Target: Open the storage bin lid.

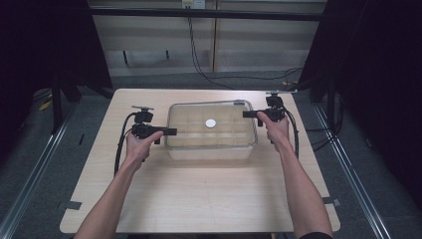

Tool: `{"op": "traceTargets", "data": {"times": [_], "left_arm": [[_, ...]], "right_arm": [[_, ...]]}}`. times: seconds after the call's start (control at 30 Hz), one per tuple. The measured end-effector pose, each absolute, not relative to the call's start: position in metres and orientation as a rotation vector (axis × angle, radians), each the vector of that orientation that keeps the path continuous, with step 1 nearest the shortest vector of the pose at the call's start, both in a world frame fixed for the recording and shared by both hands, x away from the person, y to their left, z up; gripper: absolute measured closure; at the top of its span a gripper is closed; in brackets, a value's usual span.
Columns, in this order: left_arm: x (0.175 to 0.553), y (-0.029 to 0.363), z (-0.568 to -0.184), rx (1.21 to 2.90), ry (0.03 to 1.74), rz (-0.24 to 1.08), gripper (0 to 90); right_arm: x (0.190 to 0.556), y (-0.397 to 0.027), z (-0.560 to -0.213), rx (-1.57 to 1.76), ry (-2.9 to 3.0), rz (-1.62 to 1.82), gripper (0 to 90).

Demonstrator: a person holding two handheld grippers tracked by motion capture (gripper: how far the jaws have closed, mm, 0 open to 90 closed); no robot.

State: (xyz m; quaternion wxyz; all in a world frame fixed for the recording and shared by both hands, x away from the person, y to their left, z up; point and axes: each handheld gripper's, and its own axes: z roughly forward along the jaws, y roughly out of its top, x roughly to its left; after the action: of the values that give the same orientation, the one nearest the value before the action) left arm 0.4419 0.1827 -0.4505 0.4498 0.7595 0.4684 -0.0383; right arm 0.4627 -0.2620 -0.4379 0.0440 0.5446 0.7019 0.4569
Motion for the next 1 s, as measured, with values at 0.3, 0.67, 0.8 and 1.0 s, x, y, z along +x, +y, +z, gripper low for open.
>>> {"op": "traceTargets", "data": {"times": [0.3, 0.67, 0.8, 1.0], "left_arm": [[0.443, 0.181, -0.451, 1.867, 1.164, -0.084, 43.5], [0.445, 0.180, -0.450, 1.863, 1.181, -0.084, 39.8], [0.445, 0.183, -0.448, 1.847, 1.183, -0.089, 41.5], [0.447, 0.187, -0.442, 1.835, 1.153, -0.080, 45.1]], "right_arm": [[0.460, -0.263, -0.433, 1.650, 2.131, 1.427, 52.1], [0.457, -0.263, -0.435, 1.648, 2.184, 1.397, 50.5], [0.458, -0.258, -0.439, 1.643, 2.205, 1.335, 46.5], [0.459, -0.255, -0.439, 1.634, 2.194, 1.347, 45.0]]}}
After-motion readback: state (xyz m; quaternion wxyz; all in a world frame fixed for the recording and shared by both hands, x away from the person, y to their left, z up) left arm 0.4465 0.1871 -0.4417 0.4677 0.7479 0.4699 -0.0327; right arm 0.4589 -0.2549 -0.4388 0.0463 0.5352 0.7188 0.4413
